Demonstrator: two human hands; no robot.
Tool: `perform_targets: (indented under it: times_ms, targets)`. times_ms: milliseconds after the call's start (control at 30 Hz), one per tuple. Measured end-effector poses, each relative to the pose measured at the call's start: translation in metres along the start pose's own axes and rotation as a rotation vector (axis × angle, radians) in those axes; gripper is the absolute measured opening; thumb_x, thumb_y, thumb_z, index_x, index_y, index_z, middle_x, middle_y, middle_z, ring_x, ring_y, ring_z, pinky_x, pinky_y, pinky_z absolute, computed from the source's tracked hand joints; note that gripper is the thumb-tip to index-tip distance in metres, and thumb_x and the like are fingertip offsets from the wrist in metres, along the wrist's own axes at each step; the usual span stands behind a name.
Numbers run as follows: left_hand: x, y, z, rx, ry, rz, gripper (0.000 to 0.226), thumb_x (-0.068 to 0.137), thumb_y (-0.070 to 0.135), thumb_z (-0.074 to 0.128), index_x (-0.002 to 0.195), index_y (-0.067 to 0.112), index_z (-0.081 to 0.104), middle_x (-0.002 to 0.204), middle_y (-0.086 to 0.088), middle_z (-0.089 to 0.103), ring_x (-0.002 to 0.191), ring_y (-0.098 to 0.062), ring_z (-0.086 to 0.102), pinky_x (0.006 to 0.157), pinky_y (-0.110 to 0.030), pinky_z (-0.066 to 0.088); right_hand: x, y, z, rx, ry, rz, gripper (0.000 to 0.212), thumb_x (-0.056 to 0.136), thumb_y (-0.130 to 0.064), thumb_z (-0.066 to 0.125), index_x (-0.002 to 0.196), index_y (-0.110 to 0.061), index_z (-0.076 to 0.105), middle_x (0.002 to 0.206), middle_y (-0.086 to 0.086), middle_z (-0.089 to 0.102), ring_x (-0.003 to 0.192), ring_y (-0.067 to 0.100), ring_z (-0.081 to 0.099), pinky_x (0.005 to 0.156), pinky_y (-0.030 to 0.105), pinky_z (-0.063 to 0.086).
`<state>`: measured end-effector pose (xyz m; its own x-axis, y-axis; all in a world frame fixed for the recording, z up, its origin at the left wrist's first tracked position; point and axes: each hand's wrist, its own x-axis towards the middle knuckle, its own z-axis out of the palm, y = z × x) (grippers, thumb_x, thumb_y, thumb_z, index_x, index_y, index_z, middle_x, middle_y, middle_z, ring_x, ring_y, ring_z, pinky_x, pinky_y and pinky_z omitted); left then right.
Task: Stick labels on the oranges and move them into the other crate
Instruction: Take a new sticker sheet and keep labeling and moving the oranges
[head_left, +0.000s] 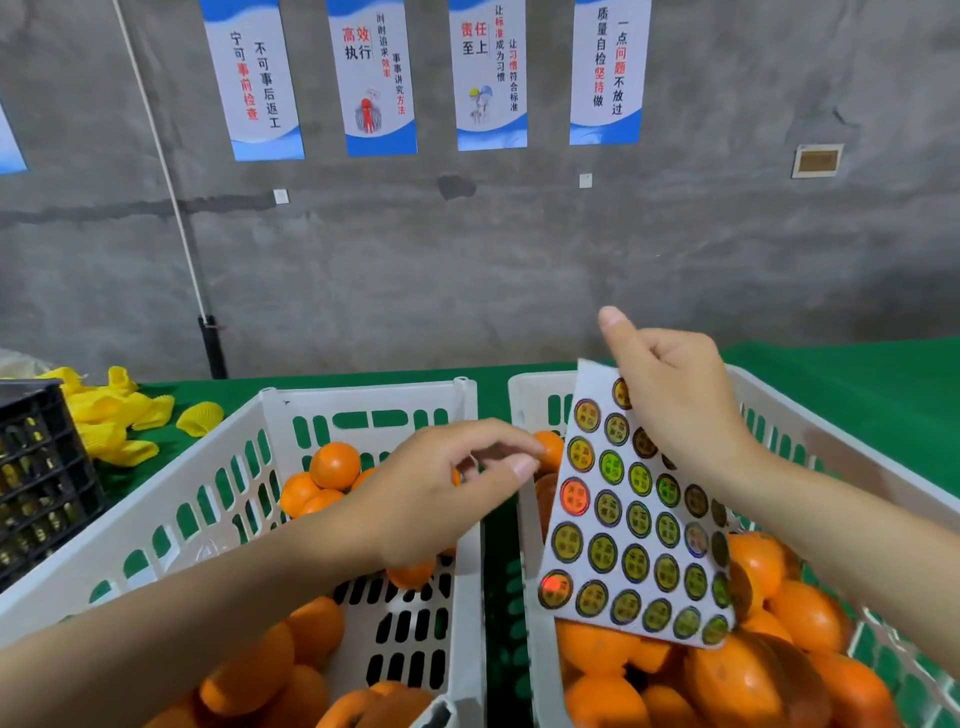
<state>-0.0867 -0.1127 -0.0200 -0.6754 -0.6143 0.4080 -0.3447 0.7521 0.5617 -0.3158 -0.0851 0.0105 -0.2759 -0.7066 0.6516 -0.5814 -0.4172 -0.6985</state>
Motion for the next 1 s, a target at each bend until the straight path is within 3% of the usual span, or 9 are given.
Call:
perform_targets:
  times_ms: [100, 233, 367, 433, 500, 567, 700, 933, 1000]
  targets:
    - [0.000, 0.009, 0.003, -0.260, -0.129, -0.060, 0.036, 0.094, 0.058, 0.048, 0.116, 0.038, 0.067, 0.108, 0.014, 0.071, 0.093, 0.004, 0.065, 0.075, -0.012, 0.051, -0.005, 0.001, 0.006, -0.058, -0.044, -0.039, 0.065, 0.097, -0.051, 0.051, 0.045, -0.019, 0.030, 0.039, -0.004, 0.029, 0.039, 0.009, 0.030, 0.050, 0.032, 0.036]
    - [0.000, 0.014, 0.017, -0.388, -0.233, -0.121, 0.036, 0.097, 0.047, 0.059, 0.114, 0.018, 0.070, 0.113, -0.003, 0.075, 0.107, -0.019, 0.071, 0.094, -0.039, 0.057, -0.015, 0.001, 0.018, -0.102, -0.060, -0.126, 0.065, 0.095, -0.054, 0.054, 0.047, -0.017, 0.028, 0.040, -0.004, 0.028, 0.041, 0.010, 0.027, 0.048, 0.033, 0.033]
    - [0.002, 0.014, 0.017, -0.526, -0.210, -0.137, 0.021, 0.102, 0.025, 0.057, 0.108, 0.013, 0.074, 0.108, -0.004, 0.077, 0.102, -0.022, 0.074, 0.085, -0.029, 0.059, -0.019, 0.005, 0.024, -0.056, -0.100, -0.140, 0.059, 0.096, -0.055, 0.049, 0.053, -0.017, 0.034, 0.046, -0.001, 0.033, 0.046, 0.010, 0.032, 0.053, 0.037, 0.037]
    - [0.003, 0.013, 0.016, -0.571, -0.110, -0.181, 0.022, 0.102, 0.023, 0.057, 0.104, 0.008, 0.074, 0.102, -0.011, 0.077, 0.095, -0.028, 0.075, 0.083, -0.037, 0.061, -0.020, 0.006, 0.024, -0.072, -0.110, -0.163, 0.047, 0.098, -0.053, 0.046, 0.063, -0.022, 0.049, 0.060, -0.004, 0.050, 0.060, 0.009, 0.049, 0.063, 0.039, 0.045]
    - [0.006, 0.008, 0.014, -0.444, 0.040, -0.207, 0.023, 0.100, 0.026, 0.061, 0.086, 0.014, 0.075, 0.082, -0.016, 0.076, 0.076, -0.028, 0.074, 0.076, -0.042, 0.062, -0.021, 0.006, 0.022, -0.186, -0.065, -0.237, 0.026, 0.097, -0.050, 0.047, 0.093, -0.029, 0.062, 0.094, -0.015, 0.058, 0.093, 0.005, 0.054, 0.083, 0.031, 0.045]
    - [0.008, 0.002, 0.012, -0.318, 0.153, -0.226, 0.026, 0.095, 0.031, 0.067, 0.072, 0.021, 0.073, 0.068, -0.011, 0.072, 0.063, -0.015, 0.067, 0.063, -0.035, 0.059, -0.022, 0.004, 0.020, -0.305, -0.019, -0.378, 0.026, 0.094, -0.042, 0.051, 0.109, -0.026, 0.067, 0.110, -0.012, 0.055, 0.109, 0.011, 0.048, 0.093, 0.034, 0.038]
    - [0.010, -0.005, 0.008, -0.320, 0.241, -0.225, 0.020, 0.090, 0.032, 0.071, 0.073, 0.024, 0.075, 0.065, -0.005, 0.073, 0.060, -0.008, 0.063, 0.059, -0.018, 0.051, -0.027, 0.005, 0.022, -0.409, -0.129, -0.602, 0.023, 0.091, -0.031, 0.061, 0.104, -0.021, 0.076, 0.107, -0.003, 0.063, 0.107, 0.021, 0.053, 0.088, 0.040, 0.041]
    - [0.003, -0.006, 0.007, -0.073, 0.085, -0.104, 0.024, 0.104, 0.024, 0.051, 0.097, 0.009, 0.068, 0.068, -0.011, 0.052, 0.056, -0.007, 0.040, 0.054, -0.022, 0.035, -0.026, 0.008, 0.021, -0.317, -0.223, -0.537, 0.028, 0.087, -0.038, 0.070, 0.110, -0.023, 0.075, 0.105, -0.006, 0.063, 0.098, 0.010, 0.048, 0.084, 0.039, 0.046]
    - [0.003, -0.006, 0.006, -0.002, 0.078, -0.099, 0.024, 0.105, 0.025, 0.047, 0.100, 0.010, 0.066, 0.071, -0.014, 0.054, 0.058, -0.017, 0.044, 0.054, -0.035, 0.041, -0.027, 0.008, 0.021, -0.339, -0.254, -0.558, 0.031, 0.085, -0.034, 0.074, 0.114, -0.021, 0.074, 0.105, -0.005, 0.064, 0.098, 0.014, 0.053, 0.084, 0.039, 0.049]
